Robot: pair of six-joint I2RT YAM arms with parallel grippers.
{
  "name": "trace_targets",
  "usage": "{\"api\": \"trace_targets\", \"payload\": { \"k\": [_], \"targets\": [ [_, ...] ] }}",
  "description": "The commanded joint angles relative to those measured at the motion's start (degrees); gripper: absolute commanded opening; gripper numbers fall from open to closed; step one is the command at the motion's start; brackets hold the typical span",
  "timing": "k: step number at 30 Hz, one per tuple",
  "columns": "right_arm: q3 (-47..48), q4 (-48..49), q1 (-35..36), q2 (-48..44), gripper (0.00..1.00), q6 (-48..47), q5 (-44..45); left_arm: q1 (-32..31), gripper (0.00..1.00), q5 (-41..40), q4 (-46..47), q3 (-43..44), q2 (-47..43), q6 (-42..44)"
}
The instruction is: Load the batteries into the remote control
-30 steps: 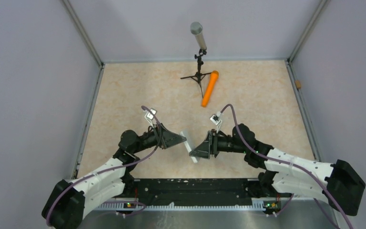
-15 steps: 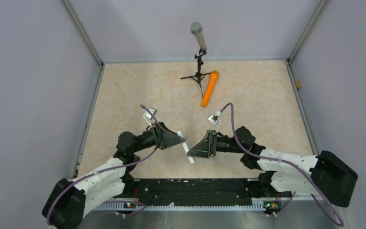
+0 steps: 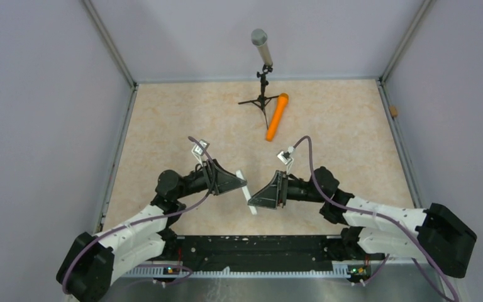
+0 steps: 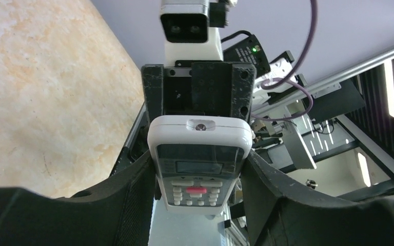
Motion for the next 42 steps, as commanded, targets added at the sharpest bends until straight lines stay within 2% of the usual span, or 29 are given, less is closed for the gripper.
{"api": "trace_targets", "payload": {
  "k": [1,6,11,17,20,23,27,35,37,42],
  "targets": [
    [3.07,-12.43,-0.49,-5.48,0.65,-9.04,3.85,0.12,0.0,-1.59,-9.62,5.35,-0.19,4.8],
    [8.74,-36.66,-0.51,-12.98,0.77,-19.9,16.45,0.16,0.0,-5.31,-30.26,13.14,-0.08,16.52],
    [13.13,-54.73,-0.44,-19.5,0.79,-27.34,32.16,0.11,0.0,-11.01,-51.19,23.09,5.46,25.64],
    [17.51,-66.83,-0.52,-20.83,0.8,-33.07,47.06,-0.27,0.0,-17.92,-67.12,33.35,18.5,31.37],
    [18.73,-69.26,-0.44,-20.07,0.8,-34.37,52.52,-1.45,0.0,-21.91,-74.52,39.89,25.84,34.31],
    [19.41,-69.58,-0.5,-18.23,0.8,-35.46,54.23,-3.03,0.0,-26.11,-81.71,47.18,33.48,37.03],
    [20.07,-70.45,-0.46,-14.39,0.8,-35.87,58.17,-4.54,0.0,-29.35,-86.08,52.78,41.08,38.07],
    [20.07,-68.9,-0.44,-11.74,0.8,-37.14,60.8,-4.98,0.01,-31.02,-84.25,52.73,48.28,35.45],
    [20.07,-68.84,-0.48,-11.66,0.8,-37.5,60.87,-5.02,0.06,-30.36,-83.15,52.46,49.55,35.25],
    [20.48,-70.03,-0.44,-11.07,0.81,-37.34,61.31,-5.08,0.34,-30.13,-80.79,50.93,50.94,35.05]
  ]
}}
